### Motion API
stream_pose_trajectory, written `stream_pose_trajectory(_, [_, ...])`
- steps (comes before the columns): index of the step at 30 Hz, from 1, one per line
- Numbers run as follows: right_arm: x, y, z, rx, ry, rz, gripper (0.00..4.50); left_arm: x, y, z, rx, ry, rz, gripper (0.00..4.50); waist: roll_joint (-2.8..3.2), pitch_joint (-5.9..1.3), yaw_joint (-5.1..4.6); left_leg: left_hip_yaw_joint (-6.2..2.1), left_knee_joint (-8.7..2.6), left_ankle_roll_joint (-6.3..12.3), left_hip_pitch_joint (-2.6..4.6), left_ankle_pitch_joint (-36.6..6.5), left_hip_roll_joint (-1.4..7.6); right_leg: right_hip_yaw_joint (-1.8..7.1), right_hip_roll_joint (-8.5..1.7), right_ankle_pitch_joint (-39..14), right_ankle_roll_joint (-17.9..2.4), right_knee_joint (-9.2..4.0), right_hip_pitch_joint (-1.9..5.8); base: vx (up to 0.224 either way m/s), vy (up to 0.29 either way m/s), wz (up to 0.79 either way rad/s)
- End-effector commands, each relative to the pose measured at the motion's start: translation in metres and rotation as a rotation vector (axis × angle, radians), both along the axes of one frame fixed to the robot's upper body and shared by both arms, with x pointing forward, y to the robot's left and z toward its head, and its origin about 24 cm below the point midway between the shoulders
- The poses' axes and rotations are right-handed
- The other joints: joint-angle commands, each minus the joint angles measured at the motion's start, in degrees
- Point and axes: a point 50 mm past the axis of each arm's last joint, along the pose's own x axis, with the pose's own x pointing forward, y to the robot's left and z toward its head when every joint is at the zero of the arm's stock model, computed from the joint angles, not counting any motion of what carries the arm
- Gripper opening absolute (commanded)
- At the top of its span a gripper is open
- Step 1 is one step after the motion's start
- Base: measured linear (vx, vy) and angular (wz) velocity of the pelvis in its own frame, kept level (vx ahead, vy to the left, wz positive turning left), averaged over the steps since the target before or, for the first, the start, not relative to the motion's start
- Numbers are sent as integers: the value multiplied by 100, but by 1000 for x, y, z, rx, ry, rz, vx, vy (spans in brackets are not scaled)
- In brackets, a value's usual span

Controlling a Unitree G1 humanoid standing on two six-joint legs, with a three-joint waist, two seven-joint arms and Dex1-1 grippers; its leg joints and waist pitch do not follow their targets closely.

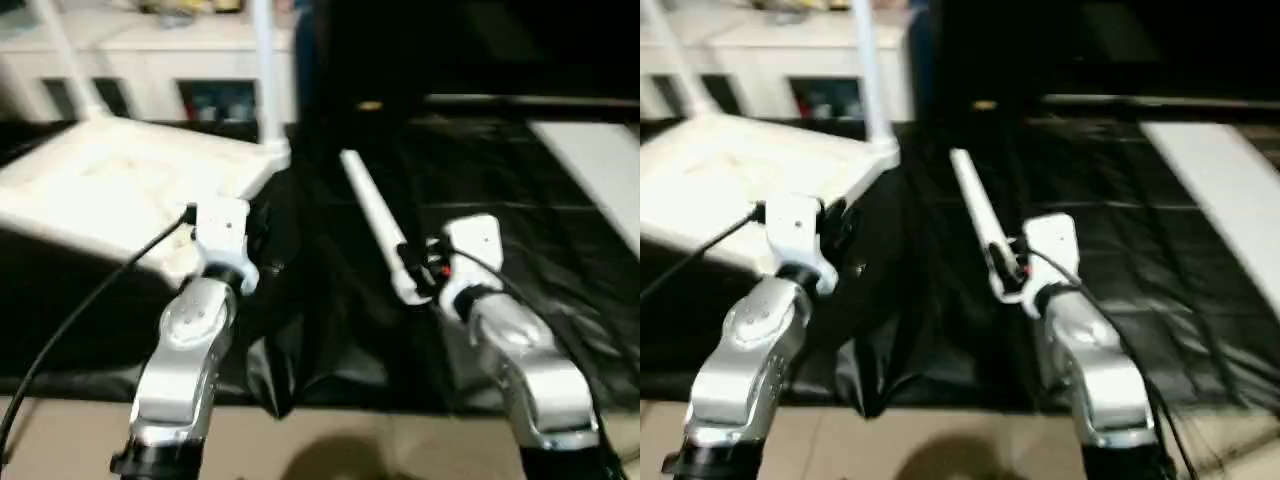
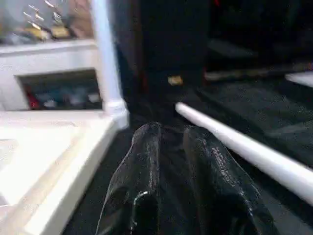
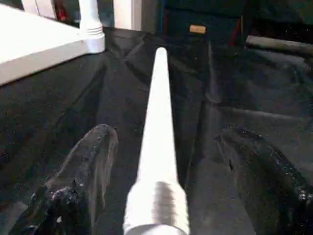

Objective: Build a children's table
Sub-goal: Pick table leg

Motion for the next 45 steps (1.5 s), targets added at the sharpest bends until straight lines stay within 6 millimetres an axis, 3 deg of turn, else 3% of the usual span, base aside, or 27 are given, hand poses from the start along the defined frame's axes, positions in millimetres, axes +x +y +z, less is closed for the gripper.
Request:
stream_pose_trajectory(1, [3,2,3,-2,-6,16,368,-1,2,-1,-8,7,2,107,-320,-294,58,113,318,282,194,-2782,-155,535,-121,-4845,300,-1262,-150,-11,-97,6])
stream_pose_trajectory(2, [3,4,3,-32,-10,34,368,-2,2,-2,-9,10,2,107,-92,-171,289,-75,842,597,-117,-879,-244,1126,-711,-6298,-134,-1711,5,0,0,0])
stream_pose_trajectory(3, [2,5,2,-41,-7,50,368,-2,3,-2,-10,11,2,107,-253,-166,293,-272,912,591,-484,-589,-281,1036,-682,-5798,-377,-1521,350,0,0,0])
stream_pose_trajectory(4, [1,7,1,-48,-6,65,368,-3,4,-2,-12,11,2,107,-196,-152,362,-284,729,571,-415,-673,-252,989,-608,-5388,-503,-1506,333,66,44,14])
stream_pose_trajectory(5, [1,8,1,-49,-6,72,368,-3,4,-2,-13,11,1,107,-38,-263,401,-261,286,639,-137,-905,-217,876,-338,-3914,-943,-1380,362,36,37,40])
stream_pose_trajectory(6, [1,8,1,-41,-3,68,368,-3,4,-2,-13,11,2,107,256,-404,325,-366,-299,628,254,-1075,-38,452,68,-2097,-1055,-1115,254,36,37,40])
stream_pose_trajectory(7, [1,8,1,-12,5,54,368,-3,5,-2,-13,12,5,107,379,-380,-30,-893,-678,726,687,-2234,350,166,345,-988,-954,-439,-212,44,52,20])
stream_pose_trajectory(8, [2,8,1,-2,7,49,368,-3,5,-1,-13,13,7,107,348,-437,-129,-1060,-745,973,816,-2487,471,119,296,-553,-718,-274,-301,79,56,-1])
stream_pose_trajectory(9, [2,8,1,-2,7,49,368,-3,5,-1,-13,13,7,107,363,-451,-181,-1155,-728,1615,880,-2448,499,71,218,-92,-222,-97,-484,79,56,-1])
stream_pose_trajectory(11, [3,8,2,-2,5,42,368,-3,6,-1,-11,14,8,107,276,-402,-246,-1013,-691,2210,811,-2010,434,61,106,417,43,-92,-632,109,28,0])
stream_pose_trajectory(13, [8,4,6,-13,5,8,368,-3,7,-1,-7,12,3,107,36,-354,-269,-605,-620,2116,588,-1843,49,201,-31,884,-243,-628,-445,113,-21,2])
stream_pose_trajectory(14, [10,3,7,-20,14,-10,368,-3,7,0,-18,4,-5,107,-312,-345,-126,-156,-140,1658,70,-1846,-592,698,-229,-621,-303,-1229,180,109,-69,4])
stream_pose_trajectory(15, [11,2,8,-34,32,-18,368,-3,6,-1,-9,10,-17,107,-275,-389,40,-322,576,1354,-312,-807,-566,1220,-911,-1936,-1010,-1489,613,109,-69,4])
stream_pose_trajectory(16, [11,2,8,-34,32,-18,368,-3,6,-1,-9,10,-17,107,-224,-464,103,-463,624,1024,-601,117,-515,1127,-782,-598,-1343,-1229,726,127,-41,-1])
stream_pose_trajectory(17, [14,3,10,-34,54,3,368,-4,5,-3,-7,25,-38,107,-234,-460,79,-476,557,895,-684,587,-498,989,-665,622,-1470,-1080,683,79,-18,-5])
stream_pose_trajectory(18, [17,5,13,-1,72,39,368,-4,6,-3,0,29,-51,107,-124,-476,64,-459,145,663,-646,1671,-445,569,-293,3005,-1540,-768,469,135,-36,-11])
stream_pose_trajectory(19, [17,5,14,2,73,42,385,-4,6,-3,0,29,-52,106,92,-498,34,-439,-264,646,-436,2468,-364,202,59,3663,-1256,-622,255,0,0,0])
stream_pose_trajectory(20, [19,6,16,24,83,66,385,-5,6,-3,5,31,-58,106,257,-554,62,-524,-235,952,-346,2443,-194,215,51,3569,-1007,-646,134,-3,-36,-24])
stream_pose_trajectory(21, [19,6,16,24,83,66,395,-5,6,-3,5,31,-58,106,258,-539,-53,-657,-182,1079,-306,2666,84,201,37,3210,-923,-544,24,-59,-18,-18])
stream_pose_trajectory(22, [23,5,19,38,87,67,402,-4,7,-4,-1,49,-63,106,265,-568,-16,-658,-153,1091,-233,2556,122,223,-1,2939,-958,-594,-27,0,0,0])
stream_pose_trajectory(23, [27,3,22,33,92,56,405,-4,7,-5,-6,59,-89,106,215,-582,11,-603,-161,1090,-227,2178,114,290,-89,2710,-1144,-666,-22,0,0,0])
stream_pose_trajectory(25, [46,-7,27,-8,153,-12,429,-6,4,-6,25,109,-234,141,181,-483,111,-417,-300,664,-305,766,-11,315,-122,1853,-1490,-810,2,0,0,0])
stream_pose_trajectory(26, [49,-9,28,-17,167,-24,440,-7,3,-6,34,120,-260,141,181,-483,111,-417,-300,664,-305,766,-11,315,-122,1853,-1490,-810,2,0,0,0])
stream_pose_trajectory(27, [58,-11,30,-25,214,-40,446,-9,3,-7,47,152,-315,146,246,-423,115,-365,-389,220,-217,-393,12,317,-96,988,-1539,-874,-70,0,0,0])
stream_pose_trajectory(31, [82,-4,39,20,292,-5,450,-12,5,-8,78,254,-406,181,244,-361,94,-272,-483,-146,-218,-1451,-21,364,-178,-290,-1410,-951,-67,-42,26,3])
stream_pose_trajectory(39, [112,-11,41,-47,405,9,450,-16,4,3,138,311,-520,235,150,-445,165,-114,-414,102,-284,-446,22,357,-181,519,-1462,-925,-54,0,0,0])
stream_pose_trajectory(45, [117,-28,32,-125,502,-27,450,-26,-3,13,185,310,-654,280,164,-504,203,-55,-348,250,-296,-62,34,327,-152,1050,-1631,-836,-85,0,0,0])
